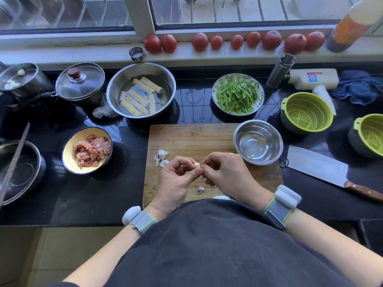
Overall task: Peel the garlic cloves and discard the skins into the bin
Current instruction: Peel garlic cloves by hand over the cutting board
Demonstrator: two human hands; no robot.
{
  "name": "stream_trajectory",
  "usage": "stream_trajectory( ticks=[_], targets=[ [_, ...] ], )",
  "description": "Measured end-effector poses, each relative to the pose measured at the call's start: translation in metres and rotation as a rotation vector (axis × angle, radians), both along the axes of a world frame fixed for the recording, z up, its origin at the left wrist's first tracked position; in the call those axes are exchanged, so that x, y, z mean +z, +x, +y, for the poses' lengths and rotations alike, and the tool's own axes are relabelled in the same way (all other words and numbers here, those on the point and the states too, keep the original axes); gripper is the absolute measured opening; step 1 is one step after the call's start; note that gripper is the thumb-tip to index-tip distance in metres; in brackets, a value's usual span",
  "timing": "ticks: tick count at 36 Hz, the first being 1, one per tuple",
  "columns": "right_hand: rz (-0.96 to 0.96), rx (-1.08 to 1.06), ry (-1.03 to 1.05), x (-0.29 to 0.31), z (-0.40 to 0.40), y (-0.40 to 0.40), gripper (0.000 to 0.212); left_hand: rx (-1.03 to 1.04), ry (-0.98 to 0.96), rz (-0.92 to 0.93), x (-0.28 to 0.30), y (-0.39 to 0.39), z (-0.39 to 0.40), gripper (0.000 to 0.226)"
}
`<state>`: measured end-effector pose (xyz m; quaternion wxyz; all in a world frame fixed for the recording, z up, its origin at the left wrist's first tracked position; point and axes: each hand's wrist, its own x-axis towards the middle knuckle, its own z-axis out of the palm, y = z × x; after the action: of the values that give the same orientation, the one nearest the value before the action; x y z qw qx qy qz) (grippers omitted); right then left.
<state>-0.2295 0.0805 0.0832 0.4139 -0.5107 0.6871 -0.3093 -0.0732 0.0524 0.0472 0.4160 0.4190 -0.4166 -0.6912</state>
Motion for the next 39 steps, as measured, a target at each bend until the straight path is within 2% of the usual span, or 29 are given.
stream_trajectory(
  ticks=[17, 33, 39],
  targets=[
    [0.049, 0.045, 0.020, -0.0004, -0.0005, -0.0036, 0.013, -0.060, -0.055, -0.016, 0.0018, 0.0040, 0.0003, 0.023],
    [-0.018, -0.040, 0.012, -0.0027, 0.0005, -0.0054, 0.017, 0.046, 0.259, 0.131, 0.0087, -0.0006, 0.0015, 0.023],
    [-0.014, -0.045, -0.003, -0.0055, 0.0011, -0.0061, 0.019, 0.066, 0.355, 0.177, 0.0081, 0.0001, 0.0002, 0.033]
  ],
)
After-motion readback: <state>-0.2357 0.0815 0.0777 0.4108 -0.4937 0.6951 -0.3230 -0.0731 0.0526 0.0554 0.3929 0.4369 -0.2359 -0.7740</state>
